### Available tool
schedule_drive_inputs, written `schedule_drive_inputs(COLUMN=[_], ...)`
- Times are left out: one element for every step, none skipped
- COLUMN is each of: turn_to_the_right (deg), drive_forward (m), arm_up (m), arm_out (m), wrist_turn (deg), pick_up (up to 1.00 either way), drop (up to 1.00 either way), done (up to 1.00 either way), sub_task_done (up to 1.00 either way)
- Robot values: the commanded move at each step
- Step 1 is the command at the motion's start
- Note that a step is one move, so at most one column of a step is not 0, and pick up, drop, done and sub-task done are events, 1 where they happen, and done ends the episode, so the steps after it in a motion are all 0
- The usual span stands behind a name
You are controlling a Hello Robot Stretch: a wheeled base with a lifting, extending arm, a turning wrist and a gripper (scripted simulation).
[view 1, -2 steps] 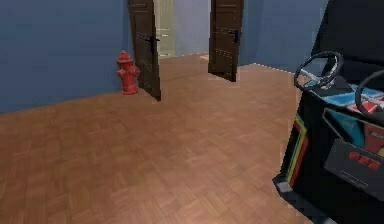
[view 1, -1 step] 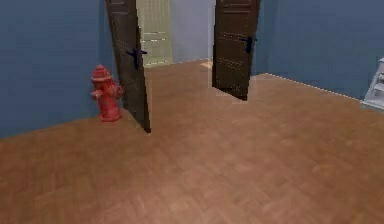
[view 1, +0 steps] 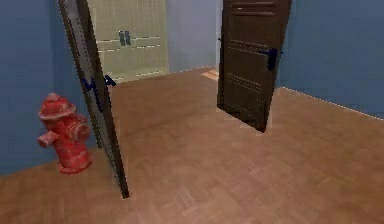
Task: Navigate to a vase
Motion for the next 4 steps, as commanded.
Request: schedule_drive_inputs(turn_to_the_right=[0.0,0.0,-33.0,0.0], drive_forward=[1.0,0.25,0.0,1.0], arm_up=[0.0,0.0,0.0,0.0], arm_out=[0.0,0.0,0.0,0.0], wrist_turn=[0.0,0.0,0.0,0.0], pick_up=[0.0,0.0,0.0,0.0], drop=[0.0,0.0,0.0,0.0], done=[0.0,0.0,0.0,0.0], sub_task_done=[0.0,0.0,0.0,0.0])
